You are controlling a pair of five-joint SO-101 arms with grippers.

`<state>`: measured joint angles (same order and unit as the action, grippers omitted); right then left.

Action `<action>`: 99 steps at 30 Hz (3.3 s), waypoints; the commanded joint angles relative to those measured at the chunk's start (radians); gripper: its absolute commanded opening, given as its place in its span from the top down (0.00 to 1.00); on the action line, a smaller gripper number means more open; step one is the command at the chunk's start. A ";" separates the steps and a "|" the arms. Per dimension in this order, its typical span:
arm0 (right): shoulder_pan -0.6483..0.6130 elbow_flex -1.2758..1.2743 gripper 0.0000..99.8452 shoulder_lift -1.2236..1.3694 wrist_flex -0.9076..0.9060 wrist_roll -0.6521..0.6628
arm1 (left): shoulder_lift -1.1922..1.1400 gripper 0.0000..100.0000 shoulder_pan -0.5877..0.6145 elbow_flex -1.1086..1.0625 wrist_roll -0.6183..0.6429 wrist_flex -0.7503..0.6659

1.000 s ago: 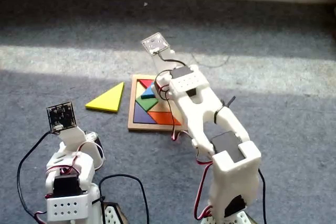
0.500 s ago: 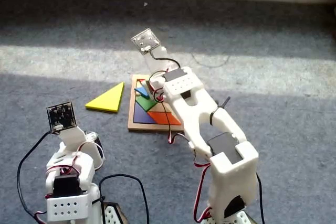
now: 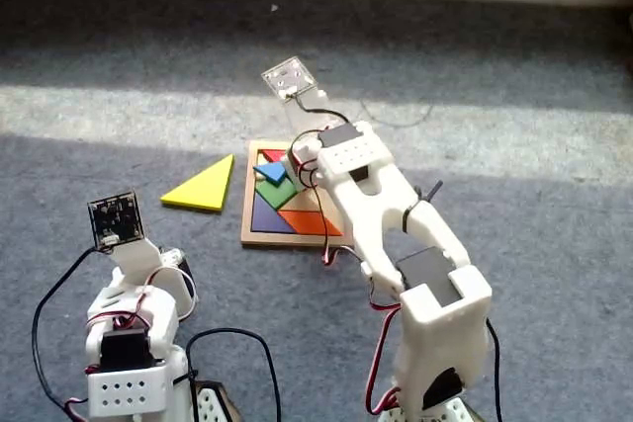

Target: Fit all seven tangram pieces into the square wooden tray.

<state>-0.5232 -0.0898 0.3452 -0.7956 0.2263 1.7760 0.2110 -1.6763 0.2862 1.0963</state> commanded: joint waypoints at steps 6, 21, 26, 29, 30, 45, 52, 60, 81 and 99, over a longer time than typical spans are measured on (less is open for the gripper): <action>0.010 0.051 0.96 -0.015 0.068 0.006 | 0.025 0.99 -0.015 -0.019 0.009 0.011; 0.013 0.145 0.96 0.093 0.101 0.006 | 0.025 0.99 -0.015 -0.019 0.009 0.011; 0.010 0.148 0.96 0.007 0.021 0.000 | 0.025 0.99 -0.015 -0.019 0.009 0.011; -0.027 0.139 0.96 -0.054 0.004 0.000 | 0.025 0.99 -0.015 -0.019 0.009 0.011; -0.041 0.125 0.96 -0.074 -0.008 0.000 | 0.025 0.99 -0.015 -0.019 0.009 0.011; -0.188 0.028 0.96 -0.058 -0.007 -0.002 | 0.025 0.99 -0.015 -0.019 0.009 0.011; -0.139 0.071 0.96 0.073 0.045 0.005 | 0.025 0.99 -0.015 -0.019 0.009 0.011; -0.074 0.091 0.96 0.064 0.018 0.005 | 0.025 0.99 -0.015 -0.019 0.009 0.011; -0.240 0.283 0.80 0.045 -0.068 -0.339 | 0.025 0.99 -0.015 -0.019 0.009 0.011; -0.248 0.519 0.80 0.285 -0.170 -0.431 | 0.025 0.99 -0.015 -0.019 0.009 0.011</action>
<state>-0.7641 0.3721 0.6536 -0.9306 -0.1972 1.7760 0.2110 -1.6763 0.2862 1.0963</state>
